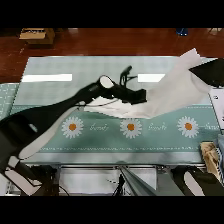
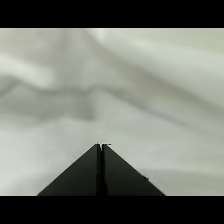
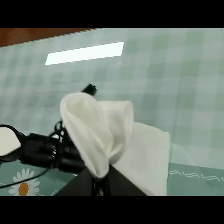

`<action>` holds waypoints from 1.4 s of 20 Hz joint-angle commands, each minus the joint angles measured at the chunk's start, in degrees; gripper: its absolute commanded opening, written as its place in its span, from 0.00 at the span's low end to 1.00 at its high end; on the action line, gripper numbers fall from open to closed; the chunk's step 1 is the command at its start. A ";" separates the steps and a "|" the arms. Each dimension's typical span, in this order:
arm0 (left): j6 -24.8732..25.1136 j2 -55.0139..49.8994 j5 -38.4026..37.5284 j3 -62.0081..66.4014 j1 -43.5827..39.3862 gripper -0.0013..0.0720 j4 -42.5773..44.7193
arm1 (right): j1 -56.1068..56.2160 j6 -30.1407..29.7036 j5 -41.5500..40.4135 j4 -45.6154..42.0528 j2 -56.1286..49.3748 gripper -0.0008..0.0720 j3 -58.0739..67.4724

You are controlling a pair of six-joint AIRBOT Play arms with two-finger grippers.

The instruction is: Fold the shirts.

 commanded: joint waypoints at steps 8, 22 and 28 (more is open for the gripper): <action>0.57 33.35 -17.86 -0.02 34.64 0.04 21.29 | 29.73 5.14 -23.50 -11.87 -16.04 0.06 -0.04; 0.83 45.31 -31.06 -0.04 48.92 0.04 21.68 | 45.72 6.86 -45.86 -7.02 -43.89 0.67 -0.04; 0.79 44.70 -31.08 -0.11 48.89 0.04 28.28 | 18.47 6.45 -7.10 -43.34 -26.75 0.67 -0.20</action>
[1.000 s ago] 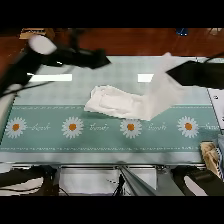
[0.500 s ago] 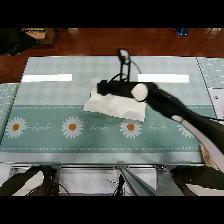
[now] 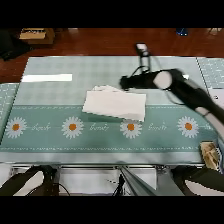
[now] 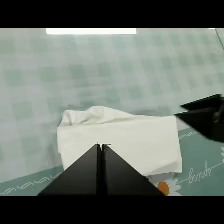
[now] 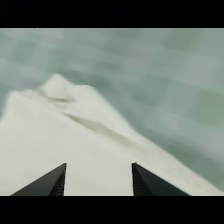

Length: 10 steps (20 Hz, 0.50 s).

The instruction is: Fold the shirts.

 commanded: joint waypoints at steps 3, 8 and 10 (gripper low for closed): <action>-0.04 -0.70 -0.15 -0.59 0.07 0.04 3.69 | -28.72 -4.17 22.95 -7.72 7.34 0.82 -5.84; -0.04 -0.81 -0.17 -2.40 0.07 0.04 3.67 | -34.03 -17.35 15.69 30.18 1.09 0.83 -19.93; -0.04 -0.83 -0.17 -2.84 0.07 0.05 3.69 | -29.38 -18.69 12.50 34.03 -2.43 0.83 -21.27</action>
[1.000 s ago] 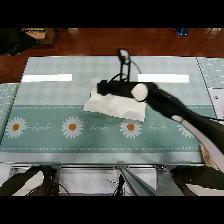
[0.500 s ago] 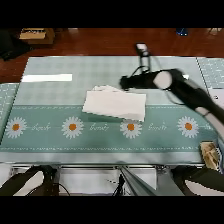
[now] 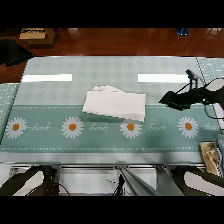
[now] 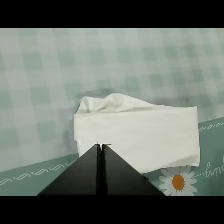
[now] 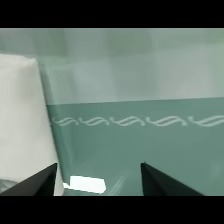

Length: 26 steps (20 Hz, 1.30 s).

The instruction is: Fold the shirts.

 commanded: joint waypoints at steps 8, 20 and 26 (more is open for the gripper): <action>0.00 -1.25 0.07 -0.96 0.04 0.04 0.24 | 19.41 -7.43 -17.44 23.74 -11.15 0.35 -3.87; 1.68 -9.86 4.72 -2.82 0.04 0.04 0.42 | -10.99 3.58 19.47 -24.74 22.58 0.06 18.21; 4.61 -14.36 7.23 -3.32 0.04 0.04 0.42 | -34.42 3.54 33.00 -31.58 29.75 0.06 18.29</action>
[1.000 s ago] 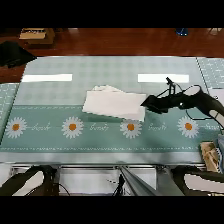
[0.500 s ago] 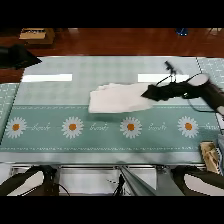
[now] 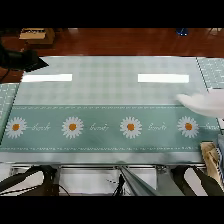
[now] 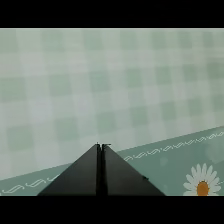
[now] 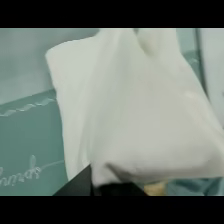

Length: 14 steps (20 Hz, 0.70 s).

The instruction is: Fold the shirts.

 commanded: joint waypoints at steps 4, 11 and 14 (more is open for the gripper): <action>2.58 -7.19 2.43 -0.22 0.07 0.04 0.02 | -19.10 2.67 11.80 -17.77 3.32 0.06 0.66; 6.86 -14.80 6.99 -0.22 0.24 0.04 0.02 | -32.89 3.98 15.41 -30.84 3.45 0.06 0.63; 8.44 -16.37 8.96 -0.15 0.42 0.04 0.00 | -38.62 3.93 16.00 -30.64 3.43 0.06 0.33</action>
